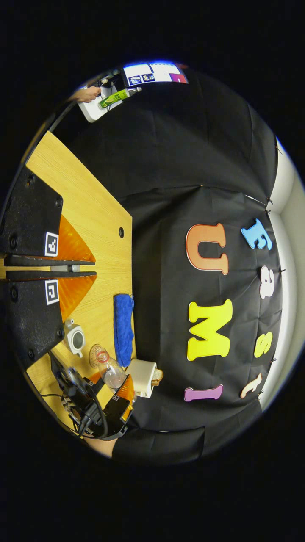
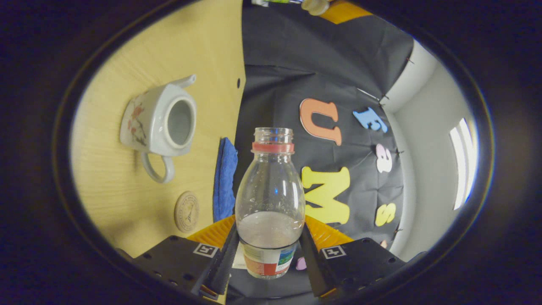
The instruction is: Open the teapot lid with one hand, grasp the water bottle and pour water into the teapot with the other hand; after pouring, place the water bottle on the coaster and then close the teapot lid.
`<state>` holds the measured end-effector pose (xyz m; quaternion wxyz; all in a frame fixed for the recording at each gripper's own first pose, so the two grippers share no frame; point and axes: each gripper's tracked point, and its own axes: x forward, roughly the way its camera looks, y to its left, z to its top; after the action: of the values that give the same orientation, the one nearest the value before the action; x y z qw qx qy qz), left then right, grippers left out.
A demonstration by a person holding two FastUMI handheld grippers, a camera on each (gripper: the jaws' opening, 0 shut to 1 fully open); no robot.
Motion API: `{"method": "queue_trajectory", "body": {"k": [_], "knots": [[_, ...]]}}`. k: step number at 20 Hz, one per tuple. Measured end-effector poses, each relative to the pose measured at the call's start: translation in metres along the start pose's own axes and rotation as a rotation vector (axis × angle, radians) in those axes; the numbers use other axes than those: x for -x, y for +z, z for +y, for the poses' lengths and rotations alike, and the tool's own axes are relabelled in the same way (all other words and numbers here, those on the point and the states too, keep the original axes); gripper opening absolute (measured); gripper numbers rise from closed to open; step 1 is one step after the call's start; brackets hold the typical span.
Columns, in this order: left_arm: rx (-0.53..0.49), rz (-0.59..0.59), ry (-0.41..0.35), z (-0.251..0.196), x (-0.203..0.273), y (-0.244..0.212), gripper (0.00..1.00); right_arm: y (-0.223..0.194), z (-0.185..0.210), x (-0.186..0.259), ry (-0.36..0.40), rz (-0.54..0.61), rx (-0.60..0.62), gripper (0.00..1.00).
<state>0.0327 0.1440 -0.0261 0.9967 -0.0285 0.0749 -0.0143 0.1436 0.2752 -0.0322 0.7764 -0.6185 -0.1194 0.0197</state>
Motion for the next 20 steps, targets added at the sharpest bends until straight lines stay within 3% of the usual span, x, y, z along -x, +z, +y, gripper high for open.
{"method": "queue_trajectory", "body": {"k": [5, 9, 16, 20], "knots": [[0.006, -0.021, -0.015, -0.009, 0.004, 0.005, 0.06, -0.003, -0.021, -0.007, 0.02, 0.033, -0.354, 0.73], [-0.014, -0.015, -0.024, -0.014, 0.001, 0.003, 0.06, -0.008, -0.044, -0.016, -0.018, 0.037, -0.622, 0.75], [-0.016, -0.024, -0.013, -0.015, 0.004, 0.006, 0.06, -0.038, -0.036, -0.042, -0.001, 0.19, -1.149, 0.73], [-0.041, -0.017, 0.036, -0.003, 0.002, 0.003, 0.06, -0.044, -0.009, -0.062, 0.078, 0.281, -1.384, 0.73]]}}
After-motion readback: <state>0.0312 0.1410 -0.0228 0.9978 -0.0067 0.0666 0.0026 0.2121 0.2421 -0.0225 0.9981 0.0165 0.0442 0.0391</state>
